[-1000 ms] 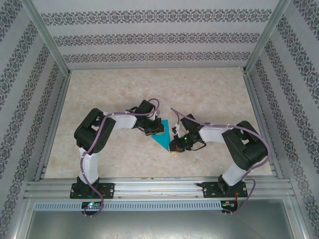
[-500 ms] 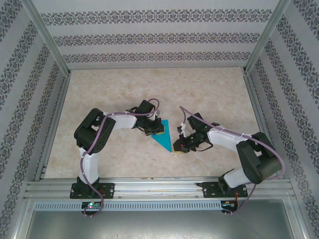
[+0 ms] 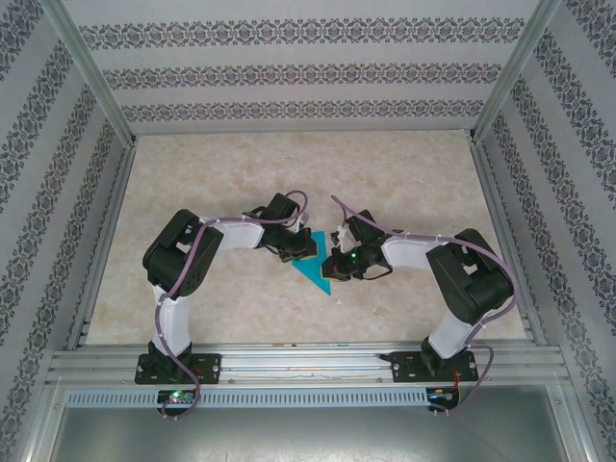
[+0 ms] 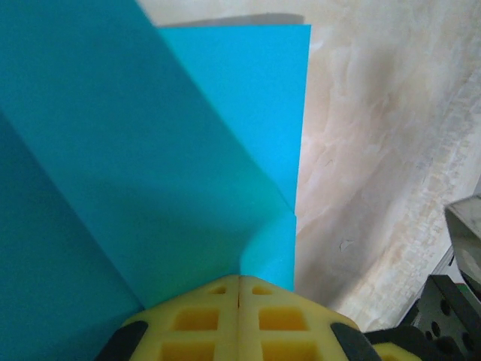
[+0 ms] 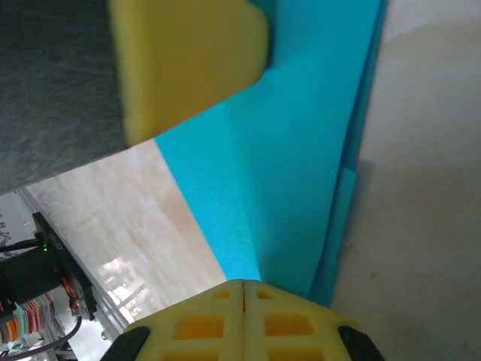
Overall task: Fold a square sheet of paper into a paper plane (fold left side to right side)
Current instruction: Fourth fold the wing at the center of the table.
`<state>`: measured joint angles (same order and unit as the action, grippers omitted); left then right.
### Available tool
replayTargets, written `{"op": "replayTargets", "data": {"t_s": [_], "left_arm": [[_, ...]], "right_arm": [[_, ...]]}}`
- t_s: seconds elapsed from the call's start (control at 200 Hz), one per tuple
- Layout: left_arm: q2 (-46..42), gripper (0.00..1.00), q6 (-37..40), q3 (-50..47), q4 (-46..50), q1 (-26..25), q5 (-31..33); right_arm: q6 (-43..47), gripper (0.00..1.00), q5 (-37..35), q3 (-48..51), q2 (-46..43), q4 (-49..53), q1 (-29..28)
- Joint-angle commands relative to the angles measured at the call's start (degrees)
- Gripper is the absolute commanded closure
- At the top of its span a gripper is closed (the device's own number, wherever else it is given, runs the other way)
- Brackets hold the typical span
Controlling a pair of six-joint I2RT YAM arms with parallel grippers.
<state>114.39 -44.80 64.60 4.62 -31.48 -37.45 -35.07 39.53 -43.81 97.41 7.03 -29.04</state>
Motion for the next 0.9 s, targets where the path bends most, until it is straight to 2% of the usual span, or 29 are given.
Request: {"op": "replayTargets", "data": {"t_s": [0.0, 0.41, 0.47, 0.689, 0.894], "left_arm": [[1.2, 1.0, 0.2, -2.5, 5.4, 1.0, 5.7], [0.5, 1.0, 0.9, -1.6, 5.8, 1.0, 5.8], [-0.1, 0.98, 1.0, -1.5, 5.3, 1.0, 5.6], [-5.2, 0.9, 1.2, -1.6, 1.3, 1.0, 4.0], [-11.1, 0.9, -3.1, -7.0, -7.3, 0.7, 1.4]], "right_arm": [[-0.2, 1.0, -2.4, -1.4, 1.3, 0.1, -0.7], [1.9, 1.0, -6.2, -0.2, 3.2, 6.2, -0.8], [2.1, 1.0, -6.7, 0.1, 3.5, 6.7, -0.8], [2.4, 1.0, -8.8, 1.0, 4.6, 7.5, -0.8], [2.1, 1.0, -11.5, 1.1, 3.1, 7.5, -1.0]]}}
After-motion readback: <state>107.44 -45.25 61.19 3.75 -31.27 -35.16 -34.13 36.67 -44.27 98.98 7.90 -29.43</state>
